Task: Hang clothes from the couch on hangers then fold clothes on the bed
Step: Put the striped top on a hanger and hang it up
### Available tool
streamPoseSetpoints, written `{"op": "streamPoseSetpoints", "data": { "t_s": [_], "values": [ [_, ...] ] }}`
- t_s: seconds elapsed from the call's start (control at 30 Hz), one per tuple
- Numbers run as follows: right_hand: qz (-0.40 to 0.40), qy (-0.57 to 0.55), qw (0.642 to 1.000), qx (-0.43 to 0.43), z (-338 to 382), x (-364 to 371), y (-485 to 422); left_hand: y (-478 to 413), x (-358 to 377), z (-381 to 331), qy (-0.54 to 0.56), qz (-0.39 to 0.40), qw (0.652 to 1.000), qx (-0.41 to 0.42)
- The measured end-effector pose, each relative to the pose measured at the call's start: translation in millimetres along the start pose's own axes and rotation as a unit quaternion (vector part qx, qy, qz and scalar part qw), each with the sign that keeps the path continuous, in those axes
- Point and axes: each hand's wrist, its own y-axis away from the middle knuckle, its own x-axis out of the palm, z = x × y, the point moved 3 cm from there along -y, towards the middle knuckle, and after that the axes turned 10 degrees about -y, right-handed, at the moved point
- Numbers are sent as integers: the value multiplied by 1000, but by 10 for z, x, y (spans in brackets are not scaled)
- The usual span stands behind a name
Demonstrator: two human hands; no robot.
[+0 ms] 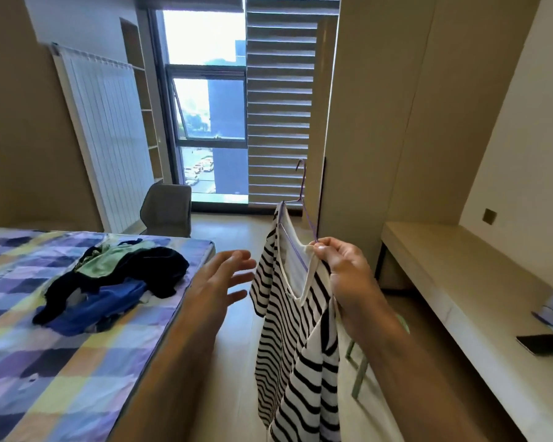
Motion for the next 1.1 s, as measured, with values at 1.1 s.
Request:
{"op": "streamPoseSetpoints", "data": {
  "t_s": [1.1],
  "values": [
    [-50, -44, 998, -17, -1401, 986, -8942, -9159, 881, 778, -28, 27, 999, 21]
  ]
}}
